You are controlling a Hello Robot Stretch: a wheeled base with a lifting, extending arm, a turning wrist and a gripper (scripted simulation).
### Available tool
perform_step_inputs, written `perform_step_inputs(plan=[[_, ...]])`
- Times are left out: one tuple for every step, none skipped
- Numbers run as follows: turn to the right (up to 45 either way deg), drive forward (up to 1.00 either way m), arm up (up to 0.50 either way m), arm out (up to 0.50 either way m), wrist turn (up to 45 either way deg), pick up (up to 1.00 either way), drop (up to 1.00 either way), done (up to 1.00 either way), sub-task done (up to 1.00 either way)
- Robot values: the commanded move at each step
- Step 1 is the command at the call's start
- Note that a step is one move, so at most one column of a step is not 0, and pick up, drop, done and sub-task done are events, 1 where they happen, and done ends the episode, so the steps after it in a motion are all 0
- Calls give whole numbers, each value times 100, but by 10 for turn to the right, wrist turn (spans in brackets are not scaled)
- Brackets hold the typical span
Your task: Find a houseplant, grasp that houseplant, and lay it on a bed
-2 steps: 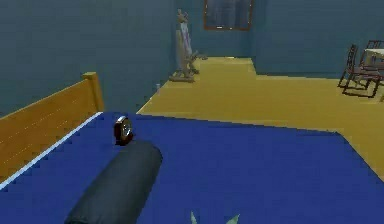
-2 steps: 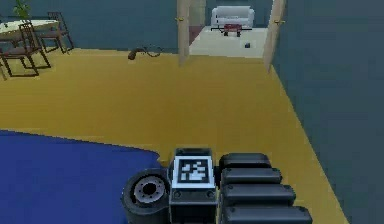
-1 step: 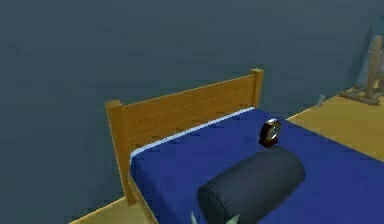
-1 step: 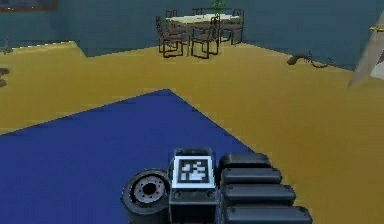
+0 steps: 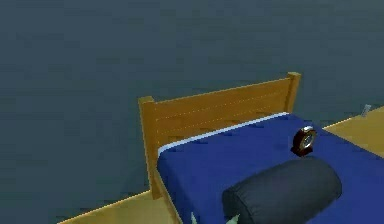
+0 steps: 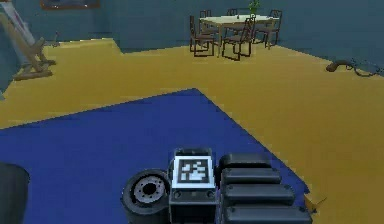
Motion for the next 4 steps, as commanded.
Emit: perform_step_inputs(plan=[[0, 5, 0, 0, 0, 0, 0, 0, 0], [450, 0, 0, 0, 0, 0, 0, 0, 0], [450, 0, 0, 0, 0, 0, 0, 0, 0], [270, 0, 0, 0, 0, 0, 0, 0, 0]])
